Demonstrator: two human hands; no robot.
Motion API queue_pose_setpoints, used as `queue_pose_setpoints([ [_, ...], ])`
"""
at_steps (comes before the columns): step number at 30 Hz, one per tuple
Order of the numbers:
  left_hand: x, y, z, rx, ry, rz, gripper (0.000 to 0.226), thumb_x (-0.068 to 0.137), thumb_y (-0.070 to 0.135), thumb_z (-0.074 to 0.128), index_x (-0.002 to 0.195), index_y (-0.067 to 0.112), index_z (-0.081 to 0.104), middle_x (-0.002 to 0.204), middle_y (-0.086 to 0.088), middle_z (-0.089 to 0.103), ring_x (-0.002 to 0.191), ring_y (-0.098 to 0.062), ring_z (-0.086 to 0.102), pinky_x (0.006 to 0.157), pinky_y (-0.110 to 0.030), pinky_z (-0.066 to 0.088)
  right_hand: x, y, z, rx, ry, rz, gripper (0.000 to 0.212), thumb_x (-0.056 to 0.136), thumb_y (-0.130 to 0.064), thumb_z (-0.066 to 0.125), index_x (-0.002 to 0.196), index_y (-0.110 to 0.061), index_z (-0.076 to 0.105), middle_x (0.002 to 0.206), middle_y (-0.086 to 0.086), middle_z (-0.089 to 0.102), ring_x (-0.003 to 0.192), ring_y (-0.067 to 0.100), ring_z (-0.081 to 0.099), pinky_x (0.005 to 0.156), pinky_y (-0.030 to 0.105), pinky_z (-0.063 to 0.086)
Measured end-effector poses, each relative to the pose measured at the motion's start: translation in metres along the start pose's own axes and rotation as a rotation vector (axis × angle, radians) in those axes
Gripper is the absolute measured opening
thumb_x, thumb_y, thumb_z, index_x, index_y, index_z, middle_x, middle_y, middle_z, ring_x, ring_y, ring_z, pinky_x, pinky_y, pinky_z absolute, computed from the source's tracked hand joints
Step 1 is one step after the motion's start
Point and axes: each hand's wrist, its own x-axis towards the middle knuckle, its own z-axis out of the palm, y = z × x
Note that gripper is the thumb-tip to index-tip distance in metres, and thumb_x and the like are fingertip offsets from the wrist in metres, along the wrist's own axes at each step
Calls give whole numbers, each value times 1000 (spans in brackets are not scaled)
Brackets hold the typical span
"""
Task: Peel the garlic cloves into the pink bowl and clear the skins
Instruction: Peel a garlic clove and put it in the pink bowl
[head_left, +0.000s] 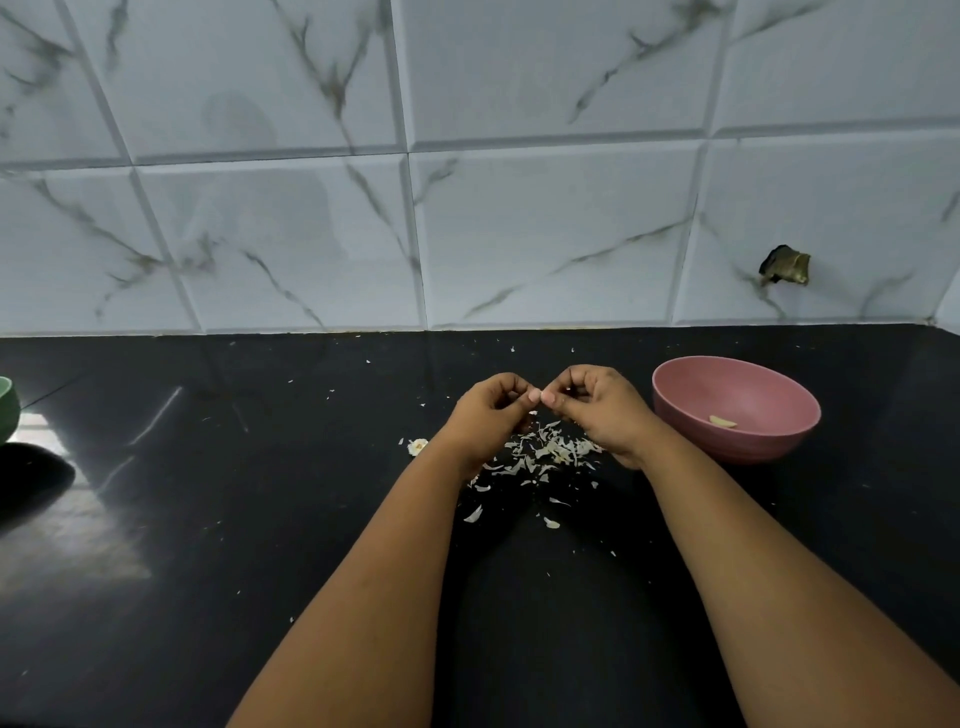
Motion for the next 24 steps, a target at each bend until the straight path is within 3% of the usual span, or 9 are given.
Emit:
queue_pose_setpoints([
  [5, -1, 2, 0, 64, 63, 78, 10, 94, 17, 65, 85, 12, 63, 71, 1, 57, 68, -13, 51, 70, -35, 47, -1, -2, 0, -86, 42, -27, 12, 86, -15, 73, 77, -22, 67, 80, -3, 71, 75, 7, 63, 69, 19, 49],
  [9, 2, 2, 1, 70, 100, 123, 12, 93, 15, 66, 81, 17, 65, 72, 4, 60, 72, -15, 54, 75, -38, 49, 0, -4, 1, -29, 53, -23, 12, 87, -14, 71, 78, -19, 66, 73, -4, 66, 67, 4, 59, 64, 16, 47],
  [15, 3, 1, 5, 89, 217, 187, 17, 94, 23, 65, 79, 15, 64, 70, -9, 63, 64, -14, 54, 63, -34, 48, 1, -4, 4, 92, 80, -40, 5, 87, -17, 71, 82, -18, 69, 75, -2, 68, 68, 4, 60, 67, 19, 52],
  [20, 7, -2, 22, -127, 268, 27, 28, 100, 31, 55, 78, 16, 63, 58, 8, 55, 54, -6, 48, 58, -26, 41, 3, -2, 12, 353, 70, -72, 12, 84, -7, 71, 94, -13, 72, 97, 8, 74, 93, 15, 70, 81, 23, 54],
  [24, 6, -3, 26, -81, 261, -1, 33, 102, 34, 51, 77, 15, 61, 55, 8, 53, 49, -7, 44, 51, -24, 38, 3, -1, 10, 294, 96, -120, 9, 82, -9, 74, 90, -13, 75, 91, 7, 75, 86, 15, 71, 79, 23, 55],
])
